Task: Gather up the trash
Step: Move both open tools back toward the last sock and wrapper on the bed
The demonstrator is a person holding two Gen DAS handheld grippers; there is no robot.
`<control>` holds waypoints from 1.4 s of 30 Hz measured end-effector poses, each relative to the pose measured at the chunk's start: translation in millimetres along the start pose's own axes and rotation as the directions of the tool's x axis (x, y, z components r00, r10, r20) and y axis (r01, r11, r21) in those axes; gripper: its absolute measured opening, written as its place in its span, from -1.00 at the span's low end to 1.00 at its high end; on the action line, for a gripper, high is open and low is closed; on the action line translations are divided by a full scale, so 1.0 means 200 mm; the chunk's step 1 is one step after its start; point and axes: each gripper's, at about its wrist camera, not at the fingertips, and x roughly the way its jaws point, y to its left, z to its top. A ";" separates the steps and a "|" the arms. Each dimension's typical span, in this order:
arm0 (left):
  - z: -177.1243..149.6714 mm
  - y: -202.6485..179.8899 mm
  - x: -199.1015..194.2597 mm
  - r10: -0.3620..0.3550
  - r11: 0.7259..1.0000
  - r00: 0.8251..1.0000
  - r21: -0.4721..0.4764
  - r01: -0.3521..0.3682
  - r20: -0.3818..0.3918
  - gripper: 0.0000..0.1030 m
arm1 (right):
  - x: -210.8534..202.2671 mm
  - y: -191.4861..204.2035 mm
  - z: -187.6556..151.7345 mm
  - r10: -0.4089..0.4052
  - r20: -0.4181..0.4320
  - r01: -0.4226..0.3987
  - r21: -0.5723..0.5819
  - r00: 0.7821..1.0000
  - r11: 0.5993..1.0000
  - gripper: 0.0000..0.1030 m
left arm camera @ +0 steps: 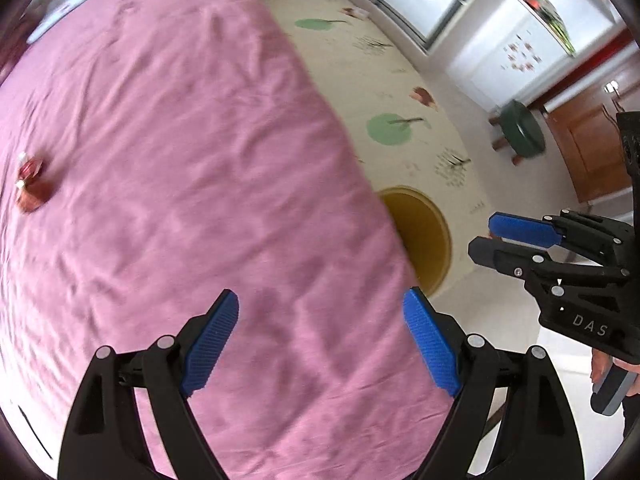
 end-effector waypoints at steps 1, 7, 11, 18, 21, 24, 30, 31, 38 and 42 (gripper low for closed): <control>-0.01 0.05 -0.02 0.006 1.000 1.000 -0.014 -0.006 0.006 0.63 | 0.02 0.05 0.02 0.006 -0.005 -0.006 -0.017 1.000 1.000 -0.31; -0.06 0.36 -0.09 0.032 0.994 0.999 -0.109 -0.028 0.031 0.63 | 0.13 0.34 0.16 0.036 -0.034 -0.040 -0.123 0.999 0.992 -0.31; -0.07 0.54 -0.11 0.053 0.988 0.998 -0.148 -0.047 0.037 0.63 | 0.21 0.52 0.25 0.050 -0.054 -0.059 -0.182 0.997 0.982 -0.30; -0.08 0.84 -0.11 0.071 0.974 0.996 -0.220 -0.059 0.046 0.63 | 0.37 0.78 0.40 0.061 -0.094 -0.083 -0.257 0.994 0.963 -0.30; -0.08 0.95 -0.11 0.080 0.969 0.996 -0.236 -0.067 0.046 0.63 | 0.43 0.87 0.47 0.060 -0.105 -0.088 -0.284 0.993 0.955 -0.30; -0.06 1.06 -0.09 0.098 0.968 0.994 -0.236 -0.086 0.038 0.63 | 0.49 0.95 0.56 0.063 -0.112 -0.094 -0.301 0.992 0.949 -0.28; -0.01 1.31 -0.07 0.117 0.955 0.993 -0.278 -0.103 0.032 0.63 | 0.63 1.10 0.75 0.063 -0.115 -0.099 -0.339 0.991 0.936 -0.25; 0.00 1.35 -0.07 0.120 0.952 0.992 -0.289 -0.105 0.036 0.63 | 0.65 1.12 0.77 0.065 -0.118 -0.102 -0.341 0.991 0.934 -0.23; 0.10 1.62 -0.05 0.143 0.932 0.989 -0.343 -0.119 0.046 0.63 | 0.82 1.26 0.96 0.067 -0.131 -0.111 -0.370 0.989 0.922 -0.21; 0.19 1.79 -0.03 0.144 0.905 0.988 -0.411 -0.107 0.060 0.63 | 0.90 1.31 1.04 0.070 -0.136 -0.118 -0.382 0.988 0.916 -0.19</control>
